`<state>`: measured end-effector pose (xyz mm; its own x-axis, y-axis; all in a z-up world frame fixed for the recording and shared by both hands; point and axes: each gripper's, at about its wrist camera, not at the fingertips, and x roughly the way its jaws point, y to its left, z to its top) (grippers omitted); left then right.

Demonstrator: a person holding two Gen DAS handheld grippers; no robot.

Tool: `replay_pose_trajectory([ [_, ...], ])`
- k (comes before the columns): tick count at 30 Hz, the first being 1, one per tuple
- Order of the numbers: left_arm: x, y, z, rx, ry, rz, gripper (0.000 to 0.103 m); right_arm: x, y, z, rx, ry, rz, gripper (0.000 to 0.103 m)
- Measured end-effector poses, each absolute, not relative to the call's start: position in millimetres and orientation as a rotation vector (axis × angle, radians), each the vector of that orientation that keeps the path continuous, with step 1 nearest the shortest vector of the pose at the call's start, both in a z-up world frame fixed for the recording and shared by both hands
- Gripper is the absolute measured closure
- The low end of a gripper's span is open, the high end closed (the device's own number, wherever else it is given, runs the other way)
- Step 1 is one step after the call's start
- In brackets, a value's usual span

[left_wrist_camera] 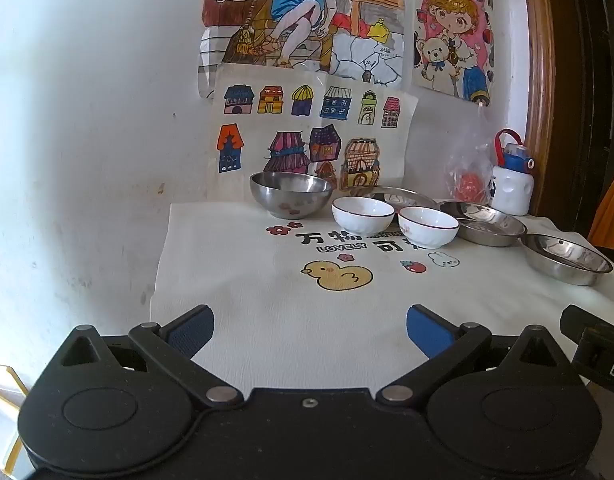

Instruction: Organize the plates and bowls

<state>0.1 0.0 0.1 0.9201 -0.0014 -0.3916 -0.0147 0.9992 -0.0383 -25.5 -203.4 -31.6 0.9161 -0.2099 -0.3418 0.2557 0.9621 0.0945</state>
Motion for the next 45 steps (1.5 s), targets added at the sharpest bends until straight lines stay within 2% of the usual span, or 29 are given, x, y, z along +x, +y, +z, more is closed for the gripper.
replay_pose_trajectory([
  [45,-4,0,1,-0.050,0.400,0.000,0.001,-30,-195,-28,0.101,0.326,-0.246,0.000],
])
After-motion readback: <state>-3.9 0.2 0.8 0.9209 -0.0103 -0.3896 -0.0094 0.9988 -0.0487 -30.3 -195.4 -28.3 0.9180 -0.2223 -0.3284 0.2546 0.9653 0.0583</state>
